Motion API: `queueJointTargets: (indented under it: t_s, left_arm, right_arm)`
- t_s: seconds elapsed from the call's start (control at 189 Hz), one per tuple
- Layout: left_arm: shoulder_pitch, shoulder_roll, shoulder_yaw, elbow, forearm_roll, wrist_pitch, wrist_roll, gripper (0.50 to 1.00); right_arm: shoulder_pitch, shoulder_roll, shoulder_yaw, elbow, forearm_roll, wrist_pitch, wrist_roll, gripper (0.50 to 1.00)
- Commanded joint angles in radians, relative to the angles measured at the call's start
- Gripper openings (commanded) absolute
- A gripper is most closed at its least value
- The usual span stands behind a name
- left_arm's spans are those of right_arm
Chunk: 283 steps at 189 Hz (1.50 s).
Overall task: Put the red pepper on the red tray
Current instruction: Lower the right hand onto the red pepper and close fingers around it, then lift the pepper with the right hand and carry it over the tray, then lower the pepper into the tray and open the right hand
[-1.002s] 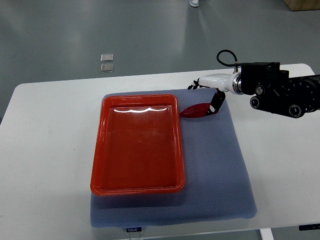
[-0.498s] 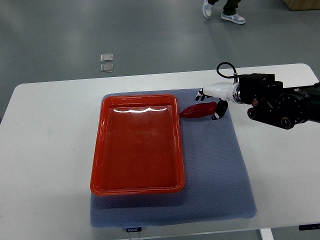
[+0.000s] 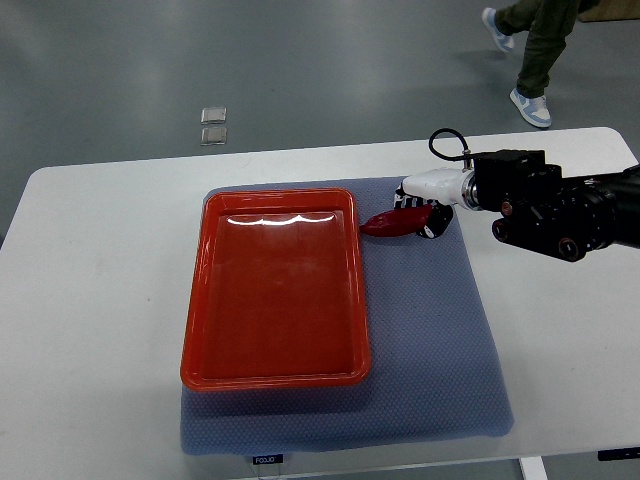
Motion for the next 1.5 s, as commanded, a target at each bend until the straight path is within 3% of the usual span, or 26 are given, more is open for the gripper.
queueJointTargets:
  t_s: [0.0, 0.132, 0.641, 0.821, 0.949, 1.139, 1.494]
  left_arm:
    - [0.0, 0.0, 0.0, 0.0, 0.0, 0.0, 0.0, 1.0]
    - [0.0, 0.0, 0.0, 0.0, 0.0, 0.0, 0.0, 1.0]
    - [0.0, 0.0, 0.0, 0.0, 0.0, 0.0, 0.0, 1.0]
    - [0.0, 0.0, 0.0, 0.0, 0.0, 0.0, 0.0, 1.0]
    - [0.001, 0.0, 0.0, 0.0, 0.0, 0.0, 0.0, 1.0]
    - [0.001, 0.0, 0.0, 0.002, 0.0, 0.0, 0.0, 1.0]
    - [0.001, 0.0, 0.0, 0.003, 0.0, 0.0, 0.0, 1.0]
  right_arm:
    - [-0.001, 0.006, 0.0, 0.002, 0.0, 0.0, 0.003, 0.58]
    - [0.0, 0.006, 0.0, 0.002, 0.0, 0.002, 0.004, 0.513]
    - [0.18, 0.009, 0.069, -0.001, 0.024, 0.008, 0.023, 0.531]
    - [0.215, 0.088, 0.092, 0.002, 0.031, 0.009, 0.08, 0.533]
    - [0.203, 0.167, 0.121, 0.008, 0.031, 0.009, 0.124, 0.541]
    - [0.148, 0.269, 0.126, 0.002, 0.024, 0.008, 0.124, 0.552]
    - [0.011, 0.269, 0.114, -0.062, 0.006, 0.005, 0.115, 0.572]
